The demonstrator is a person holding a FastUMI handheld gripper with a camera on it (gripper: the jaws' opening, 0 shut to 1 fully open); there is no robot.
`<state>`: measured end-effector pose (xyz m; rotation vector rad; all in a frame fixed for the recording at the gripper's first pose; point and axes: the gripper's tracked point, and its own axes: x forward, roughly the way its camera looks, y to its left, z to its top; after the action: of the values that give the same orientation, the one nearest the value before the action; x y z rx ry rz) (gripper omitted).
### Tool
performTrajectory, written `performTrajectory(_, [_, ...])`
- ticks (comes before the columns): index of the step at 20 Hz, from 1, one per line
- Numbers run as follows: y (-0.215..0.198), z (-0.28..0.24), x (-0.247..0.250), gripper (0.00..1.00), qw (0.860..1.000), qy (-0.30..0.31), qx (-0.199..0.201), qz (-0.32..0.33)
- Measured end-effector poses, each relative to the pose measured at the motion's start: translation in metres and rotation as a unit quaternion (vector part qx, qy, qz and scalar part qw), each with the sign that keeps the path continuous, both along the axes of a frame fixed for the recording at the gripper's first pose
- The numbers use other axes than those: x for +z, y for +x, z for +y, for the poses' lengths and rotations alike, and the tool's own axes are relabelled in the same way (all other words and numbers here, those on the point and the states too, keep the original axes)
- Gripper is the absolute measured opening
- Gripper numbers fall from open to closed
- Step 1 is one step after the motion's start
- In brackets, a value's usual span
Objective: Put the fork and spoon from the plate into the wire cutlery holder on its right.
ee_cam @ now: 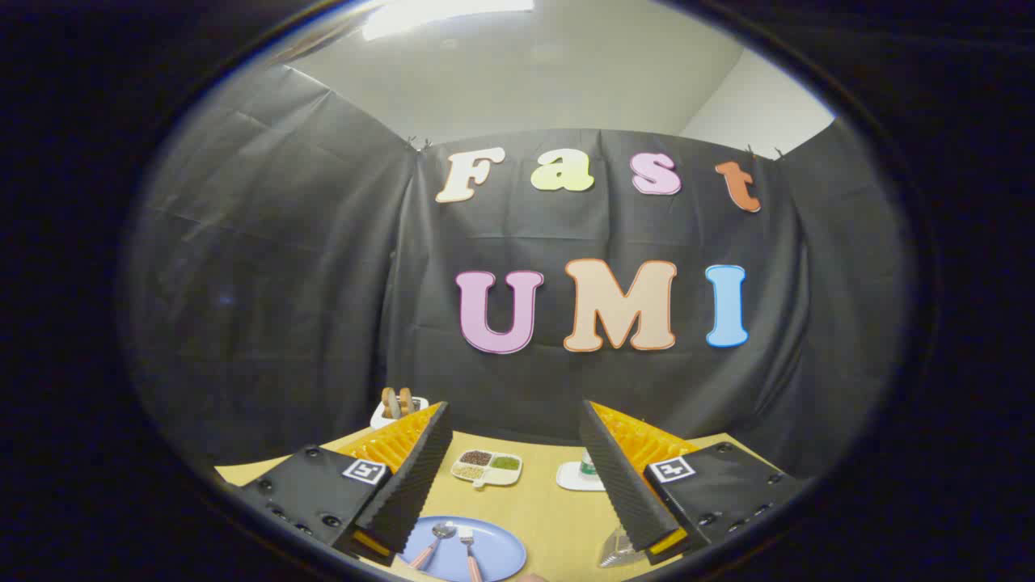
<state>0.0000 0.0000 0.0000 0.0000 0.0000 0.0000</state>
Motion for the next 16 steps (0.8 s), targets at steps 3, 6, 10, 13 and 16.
performTrajectory(3, [0.002, -0.005, 0.006, 1.00, 1.000, 0.003, -0.001, -0.018])
performTrajectory(6, [0.005, -0.006, 0.001, 1.00, 1.000, 0.005, 0.001, -0.017])
performTrajectory(10, [0.008, -0.001, -0.009, 1.00, 1.000, 0.019, 0.015, 0.004])
performTrajectory(13, [0.006, 0.001, -0.008, 1.00, 1.000, 0.019, 0.017, 0.002])
performTrajectory(16, [0.007, 0.010, -0.013, 1.00, 0.999, 0.016, 0.029, 0.013])
